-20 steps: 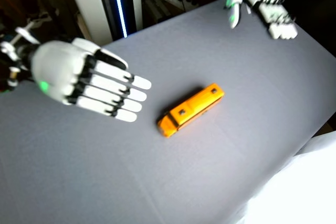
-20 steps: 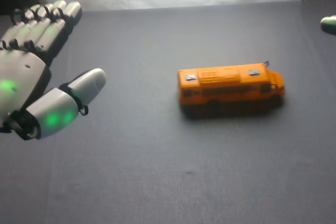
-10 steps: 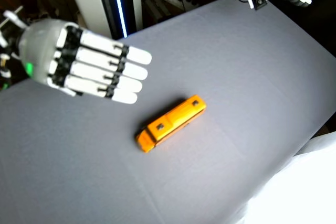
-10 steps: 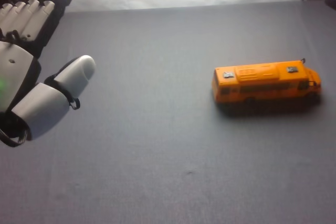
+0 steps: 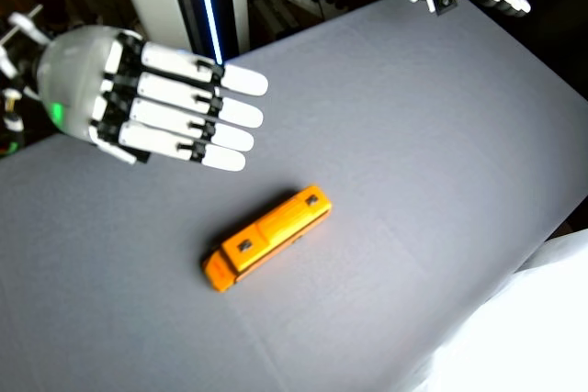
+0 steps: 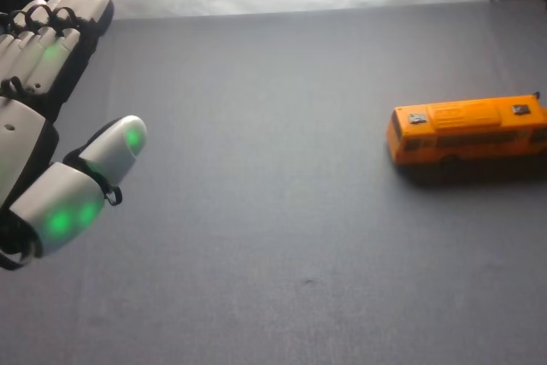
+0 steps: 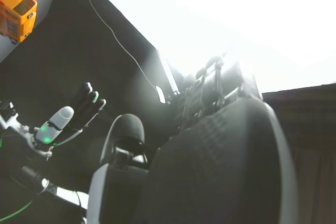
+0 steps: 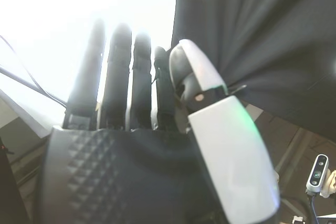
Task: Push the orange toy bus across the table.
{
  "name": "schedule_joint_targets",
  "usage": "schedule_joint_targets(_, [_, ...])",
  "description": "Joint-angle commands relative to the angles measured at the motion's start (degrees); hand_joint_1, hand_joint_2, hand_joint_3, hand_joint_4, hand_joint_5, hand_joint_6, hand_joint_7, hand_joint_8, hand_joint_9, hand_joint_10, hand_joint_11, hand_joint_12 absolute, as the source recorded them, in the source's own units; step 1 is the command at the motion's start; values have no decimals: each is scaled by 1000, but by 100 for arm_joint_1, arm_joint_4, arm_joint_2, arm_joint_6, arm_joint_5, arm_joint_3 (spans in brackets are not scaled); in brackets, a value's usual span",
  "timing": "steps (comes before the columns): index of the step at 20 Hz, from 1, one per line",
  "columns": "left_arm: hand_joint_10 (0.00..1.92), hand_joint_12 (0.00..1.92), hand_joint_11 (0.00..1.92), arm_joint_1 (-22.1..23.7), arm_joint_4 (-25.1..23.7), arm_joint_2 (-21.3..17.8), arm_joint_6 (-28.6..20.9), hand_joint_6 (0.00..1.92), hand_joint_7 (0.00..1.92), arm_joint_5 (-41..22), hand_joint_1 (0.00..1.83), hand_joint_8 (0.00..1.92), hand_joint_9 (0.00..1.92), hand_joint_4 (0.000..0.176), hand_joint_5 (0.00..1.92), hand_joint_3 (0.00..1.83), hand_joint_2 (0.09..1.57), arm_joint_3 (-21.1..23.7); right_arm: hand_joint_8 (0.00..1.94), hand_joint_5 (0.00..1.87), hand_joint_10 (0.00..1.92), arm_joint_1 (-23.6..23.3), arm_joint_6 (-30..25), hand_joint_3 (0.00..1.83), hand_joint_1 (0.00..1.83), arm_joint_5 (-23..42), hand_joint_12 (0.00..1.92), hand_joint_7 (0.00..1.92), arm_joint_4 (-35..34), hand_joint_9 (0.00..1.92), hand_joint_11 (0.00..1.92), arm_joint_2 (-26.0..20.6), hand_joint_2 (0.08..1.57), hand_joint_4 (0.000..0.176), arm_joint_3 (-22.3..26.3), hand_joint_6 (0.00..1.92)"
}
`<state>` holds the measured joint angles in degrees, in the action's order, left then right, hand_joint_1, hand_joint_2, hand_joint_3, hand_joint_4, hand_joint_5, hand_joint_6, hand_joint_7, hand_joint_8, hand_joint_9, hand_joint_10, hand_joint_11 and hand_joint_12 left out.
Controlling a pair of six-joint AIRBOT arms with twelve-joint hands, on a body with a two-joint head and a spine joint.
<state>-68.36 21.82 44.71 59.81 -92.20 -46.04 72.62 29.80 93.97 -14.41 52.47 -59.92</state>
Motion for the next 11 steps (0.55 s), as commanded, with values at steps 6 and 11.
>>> schedule_joint_targets(6, [4,26,66,36,-134,99,-319,7,16,-722,762,2,19,0,114,5,1522,-89,1,320,4,-152,29,0,978,704,137,504,-37,732,739,-11,1424,0,33,0])
schedule_joint_targets(11, [5,0,0,498,-464,39,-330,1232,145,-723,1045,4,51,0,591,4,1342,-167,0,157,2,-702,141,0,706,708,730,286,441,444,290,-5,1416,6,17,0])
